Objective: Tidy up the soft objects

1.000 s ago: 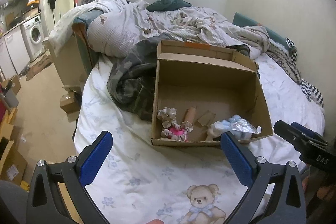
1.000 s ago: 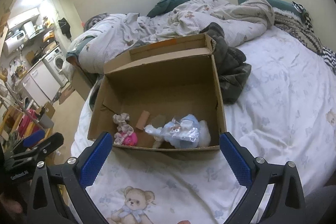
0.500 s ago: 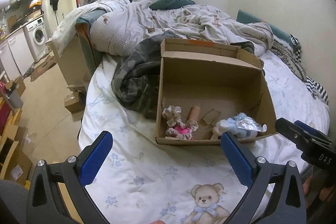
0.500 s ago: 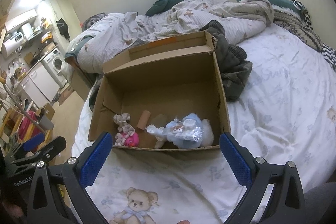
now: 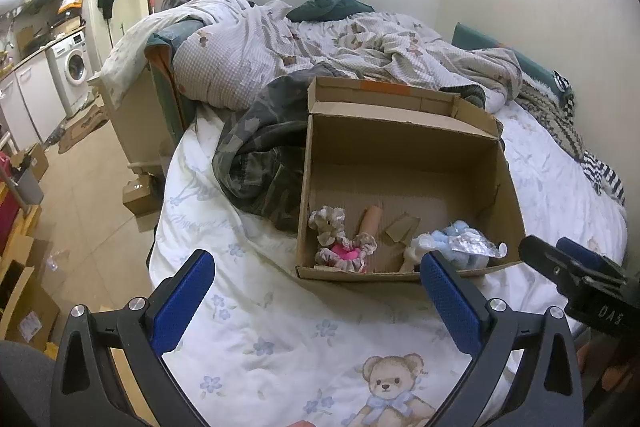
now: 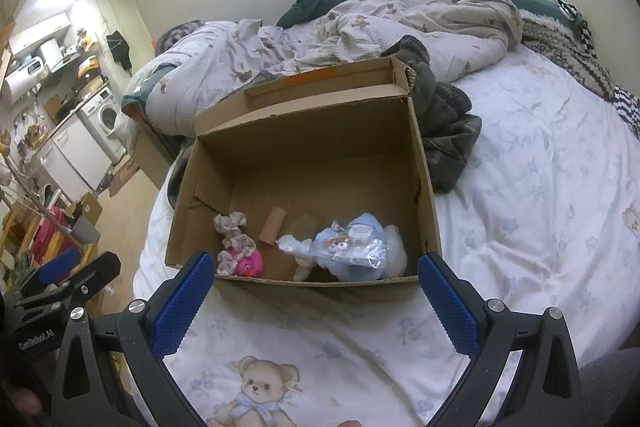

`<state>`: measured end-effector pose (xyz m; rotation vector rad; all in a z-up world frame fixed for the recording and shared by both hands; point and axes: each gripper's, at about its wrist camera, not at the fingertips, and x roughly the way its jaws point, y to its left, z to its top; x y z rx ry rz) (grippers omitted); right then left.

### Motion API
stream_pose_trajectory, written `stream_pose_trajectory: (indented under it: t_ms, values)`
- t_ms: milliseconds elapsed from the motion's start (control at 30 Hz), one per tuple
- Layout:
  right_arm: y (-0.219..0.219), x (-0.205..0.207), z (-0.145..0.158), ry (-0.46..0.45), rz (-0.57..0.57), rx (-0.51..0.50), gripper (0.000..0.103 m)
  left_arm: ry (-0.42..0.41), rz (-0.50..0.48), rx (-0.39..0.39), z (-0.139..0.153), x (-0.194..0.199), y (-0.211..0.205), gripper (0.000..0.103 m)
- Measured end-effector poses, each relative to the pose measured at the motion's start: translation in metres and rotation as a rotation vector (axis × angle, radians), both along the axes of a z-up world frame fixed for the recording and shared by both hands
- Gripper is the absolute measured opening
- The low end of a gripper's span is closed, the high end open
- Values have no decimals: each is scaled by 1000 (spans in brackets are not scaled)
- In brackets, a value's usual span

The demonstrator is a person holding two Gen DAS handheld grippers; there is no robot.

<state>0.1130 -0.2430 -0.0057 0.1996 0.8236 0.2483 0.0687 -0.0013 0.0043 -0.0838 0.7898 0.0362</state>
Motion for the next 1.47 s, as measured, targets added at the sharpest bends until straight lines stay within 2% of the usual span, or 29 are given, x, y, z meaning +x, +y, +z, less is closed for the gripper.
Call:
stream_pose_trajectory:
  t_ms: [933, 1467]
  values:
    - [1, 1, 1, -9, 2, -1, 103, -8, -3, -31, 6, 3, -5, 103]
    - [1, 3, 2, -5, 4, 6, 103, 4, -1, -29, -3, 3, -8, 103]
